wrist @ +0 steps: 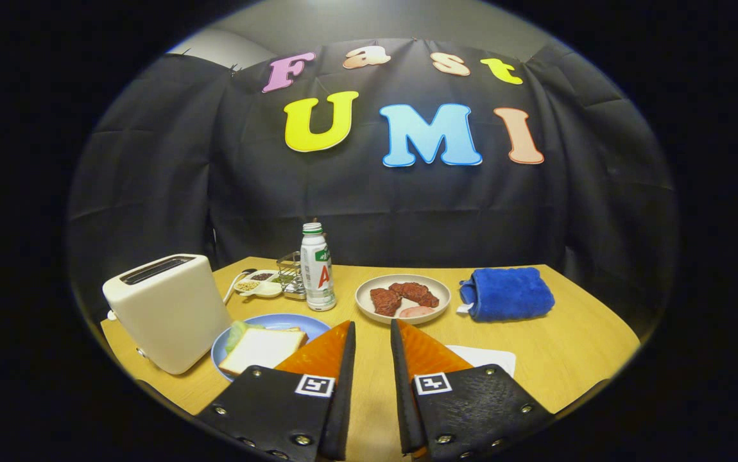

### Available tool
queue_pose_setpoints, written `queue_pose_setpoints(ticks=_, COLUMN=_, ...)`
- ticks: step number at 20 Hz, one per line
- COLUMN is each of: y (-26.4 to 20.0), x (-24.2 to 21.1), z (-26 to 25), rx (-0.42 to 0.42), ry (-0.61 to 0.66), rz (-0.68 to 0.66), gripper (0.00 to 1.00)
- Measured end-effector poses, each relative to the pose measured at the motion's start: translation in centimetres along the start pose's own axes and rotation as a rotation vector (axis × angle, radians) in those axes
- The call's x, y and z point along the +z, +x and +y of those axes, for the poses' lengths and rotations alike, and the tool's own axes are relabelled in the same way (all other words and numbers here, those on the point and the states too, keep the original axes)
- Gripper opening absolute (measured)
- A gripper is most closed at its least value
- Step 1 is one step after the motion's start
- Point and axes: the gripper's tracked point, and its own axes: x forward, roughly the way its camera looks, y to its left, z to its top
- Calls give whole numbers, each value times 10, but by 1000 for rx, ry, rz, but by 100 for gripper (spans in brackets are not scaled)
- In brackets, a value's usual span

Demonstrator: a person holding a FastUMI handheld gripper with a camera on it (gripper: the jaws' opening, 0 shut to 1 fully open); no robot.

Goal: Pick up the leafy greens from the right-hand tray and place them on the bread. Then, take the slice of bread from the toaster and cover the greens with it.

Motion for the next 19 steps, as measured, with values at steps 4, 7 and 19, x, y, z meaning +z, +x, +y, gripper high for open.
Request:
queue_pose_setpoints(ticks=4, y=-26, x=-2, z=-37, rx=-21, ry=-45, rz=-9, gripper=52)
queue_pose_setpoints(ticks=7, y=-43, x=11, z=-49, rx=21, ry=-1, rz=-92, gripper=80)
queue_pose_setpoints(ticks=19, y=-95, x=33, z=-220, rx=-11, ry=200, rz=-264, gripper=97)
